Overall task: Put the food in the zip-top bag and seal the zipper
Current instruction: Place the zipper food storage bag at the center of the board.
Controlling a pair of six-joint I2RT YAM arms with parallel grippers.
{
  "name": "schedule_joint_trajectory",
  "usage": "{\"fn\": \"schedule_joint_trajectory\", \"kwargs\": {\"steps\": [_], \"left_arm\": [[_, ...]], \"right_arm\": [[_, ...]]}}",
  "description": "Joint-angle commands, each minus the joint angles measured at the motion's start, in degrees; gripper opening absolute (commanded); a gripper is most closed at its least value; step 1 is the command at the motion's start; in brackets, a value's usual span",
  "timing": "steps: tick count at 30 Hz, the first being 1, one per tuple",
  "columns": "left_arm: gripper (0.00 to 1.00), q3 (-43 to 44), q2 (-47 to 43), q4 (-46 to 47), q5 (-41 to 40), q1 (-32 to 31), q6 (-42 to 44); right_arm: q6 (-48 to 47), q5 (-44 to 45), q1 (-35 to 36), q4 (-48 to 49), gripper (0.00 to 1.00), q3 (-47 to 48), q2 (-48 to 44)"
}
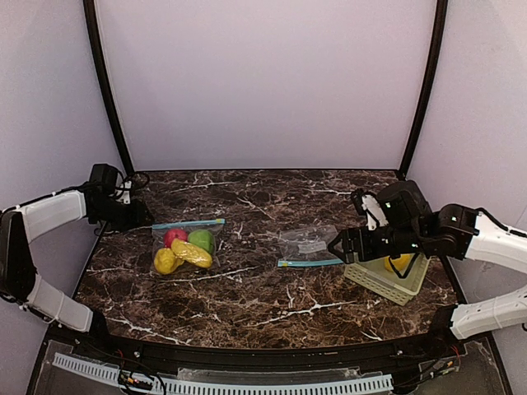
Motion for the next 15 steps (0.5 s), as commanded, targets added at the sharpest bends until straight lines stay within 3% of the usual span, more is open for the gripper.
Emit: {"fn": "schedule_joint_trajectory", "kwargs": {"steps": [1, 3, 5, 8, 13, 15], "left_arm": [[0.57, -2.0, -5.5, 1.0, -3.7, 0.3, 0.4], [0.65, -2.5, -6.7, 1.7, -3.9, 0.3, 0.6], [0.73, -2.9, -8.0, 2.4, -3.9, 0.3, 1.0], [0.83, -3.6, -11.2, 4.0, -2.7, 0.3, 1.6], [0.86, -2.7, -16.4, 4.1, -0.7, -1.1, 3.1], [0.87, 0.9, -17.6, 2.5, -2.0, -5.3, 4.4]], "right_arm": [[0.2, 0.9, -0.7, -0.5, 0.88, -0.2, -0.3], [0.1, 0.9, -0.9, -0.8, 0.90, 0.0, -0.1], [0.1, 1.1, -1.0, -1.2, 0.97, 0.2, 0.1], [0.6, 2.5, -1.2, -2.2, 0.99, 0.1, 0.0], [1.4, 4.3, -3.2, -5.0, 0.99, 0.1, -1.1], [1.9, 5.0, -5.3, -7.1, 0.99, -0.4, -1.6]]}}
